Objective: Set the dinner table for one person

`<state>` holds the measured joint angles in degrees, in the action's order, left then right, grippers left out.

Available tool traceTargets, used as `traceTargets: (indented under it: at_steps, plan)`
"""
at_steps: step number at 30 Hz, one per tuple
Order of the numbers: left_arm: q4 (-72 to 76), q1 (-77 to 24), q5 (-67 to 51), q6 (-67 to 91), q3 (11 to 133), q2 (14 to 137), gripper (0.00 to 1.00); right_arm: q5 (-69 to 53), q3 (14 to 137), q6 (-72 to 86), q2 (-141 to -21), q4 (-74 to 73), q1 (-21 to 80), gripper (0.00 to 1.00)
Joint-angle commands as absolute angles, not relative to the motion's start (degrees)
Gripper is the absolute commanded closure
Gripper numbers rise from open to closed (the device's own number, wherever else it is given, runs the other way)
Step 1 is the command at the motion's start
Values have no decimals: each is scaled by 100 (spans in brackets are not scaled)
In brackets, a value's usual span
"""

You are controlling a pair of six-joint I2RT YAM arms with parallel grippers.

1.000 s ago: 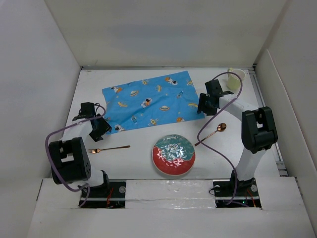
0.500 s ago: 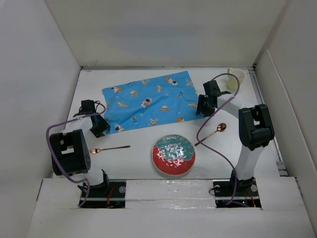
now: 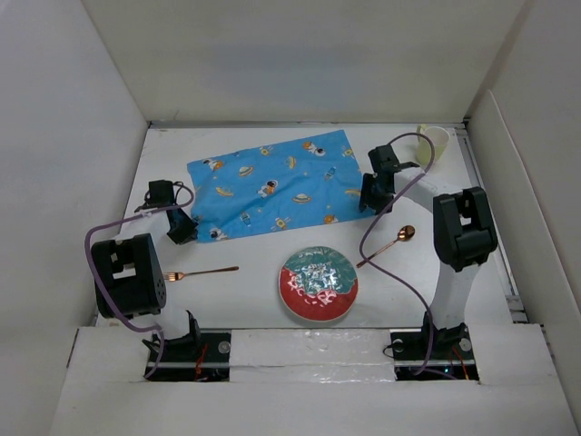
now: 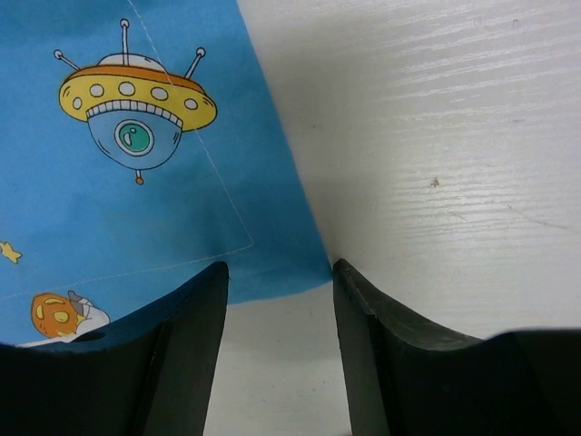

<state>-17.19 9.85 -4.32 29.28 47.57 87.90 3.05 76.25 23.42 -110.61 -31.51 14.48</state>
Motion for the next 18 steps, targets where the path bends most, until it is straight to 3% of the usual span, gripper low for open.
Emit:
traceTargets:
  at_steps: [1, 11, 15, 18]
  plan:
    - [-1565, 993, -483, 2944, 4931, 8517, 100, 405, 7945, 2356, -11250, -3480, 1556, 46]
    - [-1380, 993, -939, 3172, 5185, 8131, 100, 149, 8025, 2434, -11295, -3569, 1503, 91]
    - [-1433, 993, -1142, 3243, 5562, 7955, 100, 325, 7893, 2514, -10733, -3393, 1503, 100]
    - [-1590, 993, -1248, 3296, 6326, 7770, 100, 369, 8076, 2391, -9865, -3567, 1556, 100]
